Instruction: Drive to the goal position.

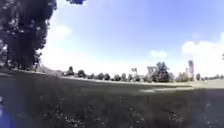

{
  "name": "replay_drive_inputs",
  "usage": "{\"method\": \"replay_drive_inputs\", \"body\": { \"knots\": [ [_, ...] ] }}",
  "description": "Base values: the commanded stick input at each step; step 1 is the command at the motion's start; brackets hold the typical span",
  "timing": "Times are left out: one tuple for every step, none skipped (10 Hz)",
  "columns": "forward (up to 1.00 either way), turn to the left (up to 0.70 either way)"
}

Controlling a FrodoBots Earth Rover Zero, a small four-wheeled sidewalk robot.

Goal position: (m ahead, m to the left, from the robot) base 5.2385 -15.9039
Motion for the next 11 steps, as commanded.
{"method": "replay_drive_inputs", "body": {
  "knots": [
    [0.70,-0.35],
    [0.70,-0.35],
    [0.70,-0.35],
    [0.70,-0.35],
    [0.70,-0.35],
    [0.70,-0.35],
    [0.70,-0.35],
    [0.70,-0.35],
    [0.70,-0.35],
    [0.70,-0.35],
    [0.70,-0.35]
  ]
}}
